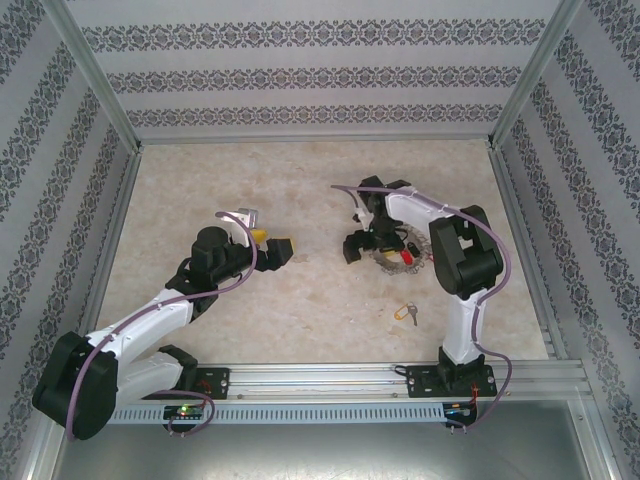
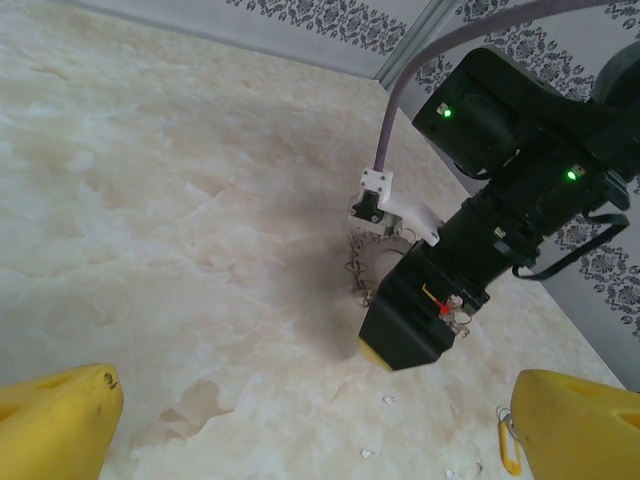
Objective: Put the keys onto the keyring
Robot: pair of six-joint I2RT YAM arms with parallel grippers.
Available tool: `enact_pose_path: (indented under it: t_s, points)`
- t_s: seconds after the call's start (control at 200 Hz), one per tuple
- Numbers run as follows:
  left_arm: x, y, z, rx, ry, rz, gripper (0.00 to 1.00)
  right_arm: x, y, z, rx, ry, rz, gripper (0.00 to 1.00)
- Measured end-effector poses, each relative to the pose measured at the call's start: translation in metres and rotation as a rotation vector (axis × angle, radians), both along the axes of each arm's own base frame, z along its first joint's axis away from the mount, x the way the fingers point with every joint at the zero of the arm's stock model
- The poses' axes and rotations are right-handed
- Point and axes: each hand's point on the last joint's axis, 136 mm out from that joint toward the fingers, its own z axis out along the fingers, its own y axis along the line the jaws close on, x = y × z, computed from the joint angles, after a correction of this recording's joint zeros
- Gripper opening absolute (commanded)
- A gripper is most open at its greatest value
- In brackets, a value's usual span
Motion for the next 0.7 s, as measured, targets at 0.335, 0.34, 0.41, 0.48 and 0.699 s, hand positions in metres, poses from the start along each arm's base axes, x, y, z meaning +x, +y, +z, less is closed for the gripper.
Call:
enact_pose_path:
  t_s: [0.335, 0.34, 0.41, 0.48, 0.699]
  points:
    - [0.0, 0.0, -0.01, 0.014, 0.029, -0.002, 1.0, -0.026, 0.079, 0.02, 0.254, -0.041, 0.013, 0.98]
    - [0.0, 0.0, -0.01, 0.014, 0.03, -0.002, 1.0, -0.027, 0.08, 0.021, 0.258, -0.042, 0.015, 0.98]
    - [0.0, -0.001, -0.021, 0.037, 0.064, -0.003, 1.0, -0.033, 0.083, 0.036, 0.303, -0.073, 0.014, 0.98]
    - [-0.001, -0.002, -0.032, 0.064, 0.101, -0.009, 1.0, -0.039, 0.072, 0.052, 0.316, -0.126, -0.001, 0.98]
    - [-0.019, -0.023, -0.05, 0.129, 0.15, -0.082, 1.0, -0.077, 0.01, 0.076, 0.259, -0.26, -0.102, 0.98]
